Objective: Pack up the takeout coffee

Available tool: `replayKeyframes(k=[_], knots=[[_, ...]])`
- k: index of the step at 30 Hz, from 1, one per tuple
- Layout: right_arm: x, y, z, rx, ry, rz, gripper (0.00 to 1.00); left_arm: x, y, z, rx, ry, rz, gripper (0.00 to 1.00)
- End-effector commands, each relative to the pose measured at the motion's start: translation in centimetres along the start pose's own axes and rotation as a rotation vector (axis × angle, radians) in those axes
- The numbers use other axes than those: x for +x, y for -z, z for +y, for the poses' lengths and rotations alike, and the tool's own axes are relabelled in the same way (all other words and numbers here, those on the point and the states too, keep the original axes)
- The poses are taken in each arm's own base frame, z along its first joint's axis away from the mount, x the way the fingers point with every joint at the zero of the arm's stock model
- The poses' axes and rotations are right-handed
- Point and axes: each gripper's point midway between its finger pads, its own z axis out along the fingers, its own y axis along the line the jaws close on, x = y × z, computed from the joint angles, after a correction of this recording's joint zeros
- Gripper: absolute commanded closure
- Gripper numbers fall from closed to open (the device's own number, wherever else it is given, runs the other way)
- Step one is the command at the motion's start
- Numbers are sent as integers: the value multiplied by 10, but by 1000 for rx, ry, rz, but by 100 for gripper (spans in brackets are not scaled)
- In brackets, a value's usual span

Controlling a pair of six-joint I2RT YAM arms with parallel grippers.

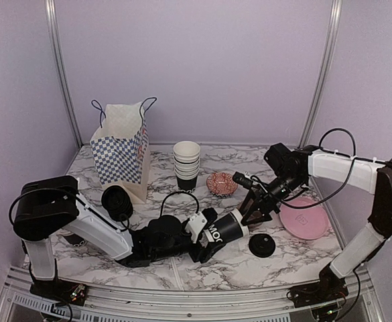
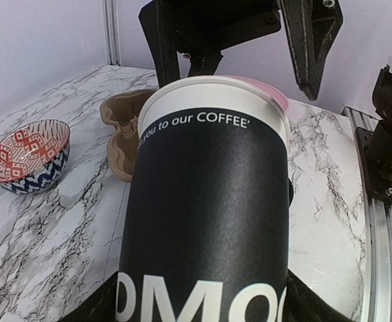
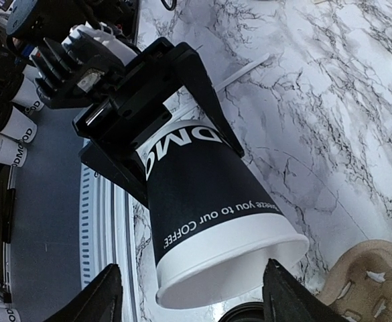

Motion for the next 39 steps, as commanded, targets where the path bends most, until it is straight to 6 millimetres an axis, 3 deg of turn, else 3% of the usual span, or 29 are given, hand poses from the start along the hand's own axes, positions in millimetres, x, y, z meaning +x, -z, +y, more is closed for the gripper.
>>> replayKeyframes(k=[1,4,7,10,16,20,23,24,25,26,28,33,39], knots=[[-15,4,9,-19,-1,-32,38,-36,3,3,-17,19,-103,26],[-17,0,13,-39,7,-34,50,-38,2,5,-33,19,-110,25],[-22,-5,16,-37,31,-23,72,-40,2,10,-64,19,-116,22],[-27,-4,13,11,67,3,86,-42,9,20,-121,23,-117,16],[-25,-6,1,226,230,147,97,-40,41,28,-195,-3,-24,9],[-21,-17,8,236,280,204,100,-46,67,28,-194,15,-4,9],[-20,-22,14,199,251,194,100,-39,72,27,-180,9,46,10],[-19,-22,13,203,230,191,91,-36,71,26,-179,3,72,10],[-19,-21,10,216,204,179,71,-34,69,26,-182,2,91,10],[-19,-19,7,228,182,163,60,-33,67,27,-191,4,103,10],[-15,-13,-1,252,130,133,46,-29,66,29,-203,8,118,11],[4,0,-29,295,-22,125,36,-25,63,28,-202,13,129,11],[24,-21,-24,142,-104,148,33,-26,63,28,-200,33,125,12]])
